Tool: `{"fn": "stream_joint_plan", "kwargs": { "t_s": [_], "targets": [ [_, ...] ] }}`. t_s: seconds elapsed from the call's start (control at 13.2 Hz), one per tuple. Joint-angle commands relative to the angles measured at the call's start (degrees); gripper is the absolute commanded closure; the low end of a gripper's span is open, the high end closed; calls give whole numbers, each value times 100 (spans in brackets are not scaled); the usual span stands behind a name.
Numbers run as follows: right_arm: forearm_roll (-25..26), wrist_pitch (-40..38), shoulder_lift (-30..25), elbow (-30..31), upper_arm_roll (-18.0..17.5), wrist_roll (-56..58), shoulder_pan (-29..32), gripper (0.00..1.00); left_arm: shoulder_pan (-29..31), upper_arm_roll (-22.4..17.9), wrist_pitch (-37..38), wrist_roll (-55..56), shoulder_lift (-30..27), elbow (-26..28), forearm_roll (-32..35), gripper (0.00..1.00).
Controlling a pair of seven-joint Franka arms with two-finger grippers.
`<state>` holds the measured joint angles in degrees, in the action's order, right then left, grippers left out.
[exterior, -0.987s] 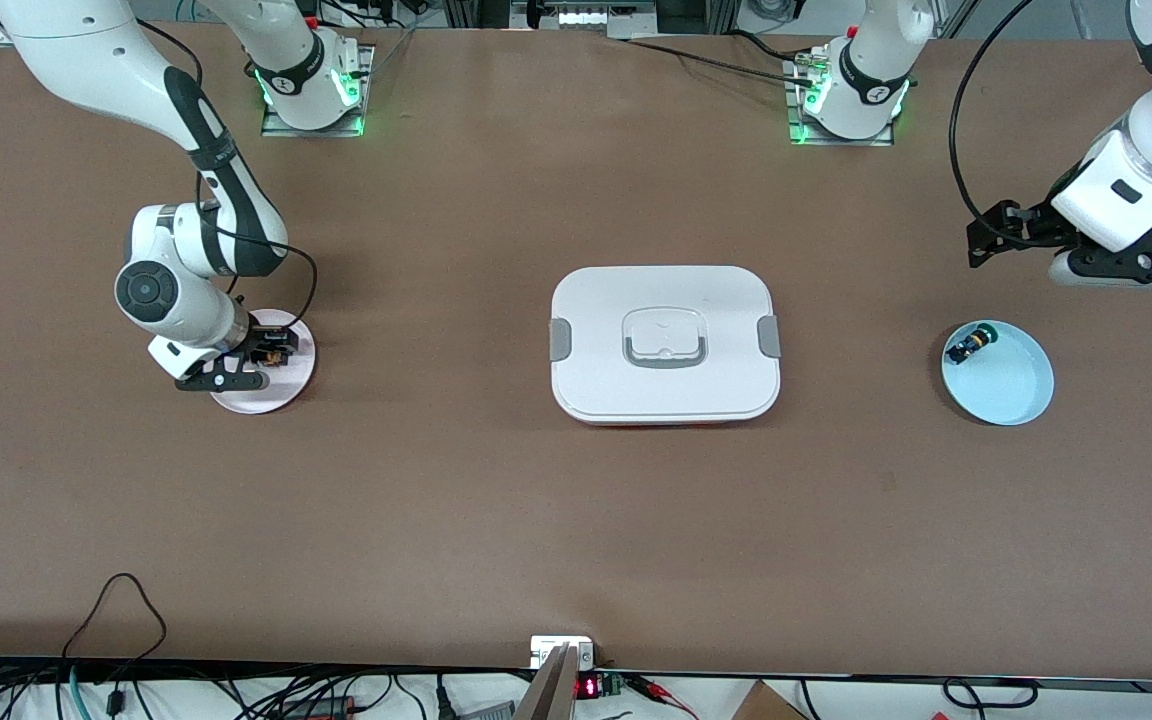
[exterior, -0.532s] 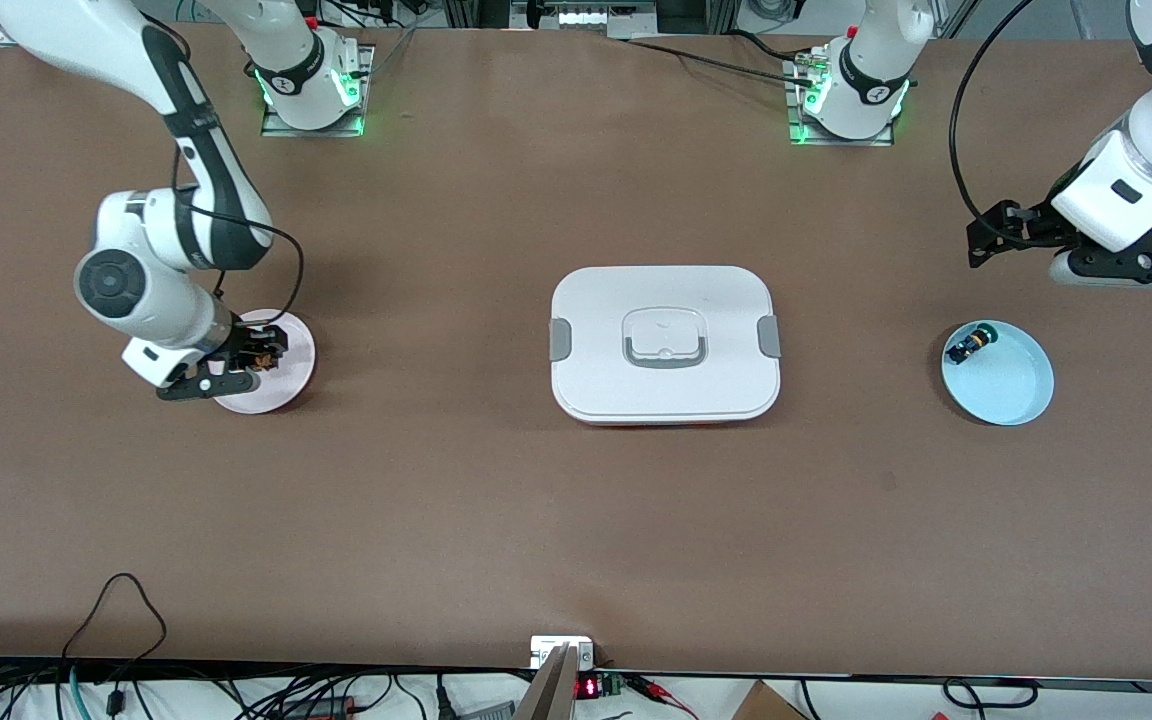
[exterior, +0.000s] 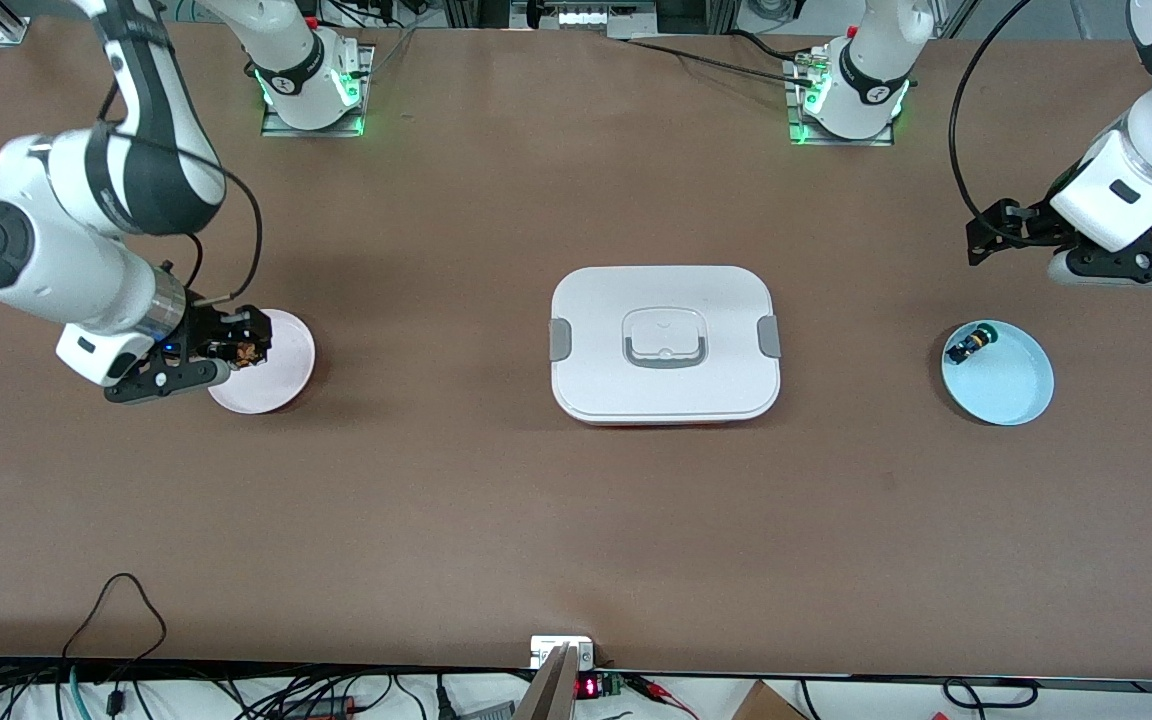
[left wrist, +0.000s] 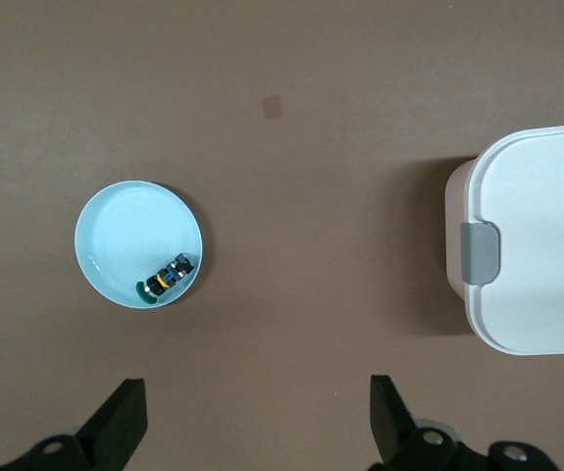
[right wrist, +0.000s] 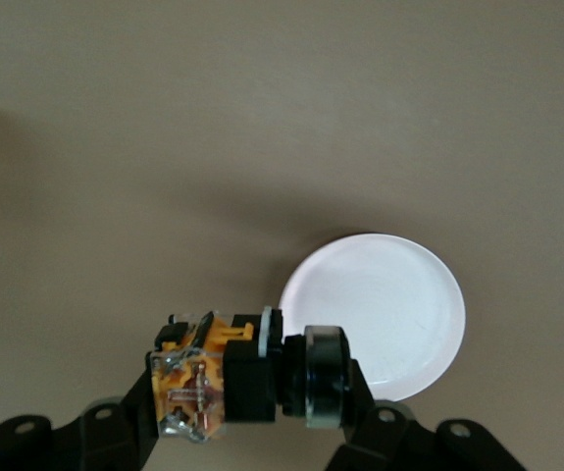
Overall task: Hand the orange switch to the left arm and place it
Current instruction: 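Lift the orange switch with the right gripper toward the white box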
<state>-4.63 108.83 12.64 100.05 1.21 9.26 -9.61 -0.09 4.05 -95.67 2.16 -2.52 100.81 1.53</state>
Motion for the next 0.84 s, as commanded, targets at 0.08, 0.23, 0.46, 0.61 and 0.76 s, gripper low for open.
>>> {"fn": "stream_joint_plan", "kwargs": {
  "t_s": [0.08, 0.23, 0.46, 0.61, 0.76],
  "targets": [
    [-1063, -310, -191, -424, -7, 1504, -50, 73, 26, -1, 189, -5, 50, -141, -74, 0],
    [-1836, -205, -235, -451, -15, 2086, -259, 73, 26, 8, 495, -5, 67, -236, -83, 0],
    [-2927, 208, -262, -451, -111, 2842, -559, 74, 105, -1, 1417, 4, 400, -728, -617, 0],
    [-3717, 515, -262, -442, -366, 3833, -568, 76, 525, -10, 1805, 4, 603, -835, -1607, 0],
    [-4778, 604, -183, -433, -402, 4765, -682, 76, 1026, -1, 2156, 4, 901, -844, -2461, 0]
  ]
}}
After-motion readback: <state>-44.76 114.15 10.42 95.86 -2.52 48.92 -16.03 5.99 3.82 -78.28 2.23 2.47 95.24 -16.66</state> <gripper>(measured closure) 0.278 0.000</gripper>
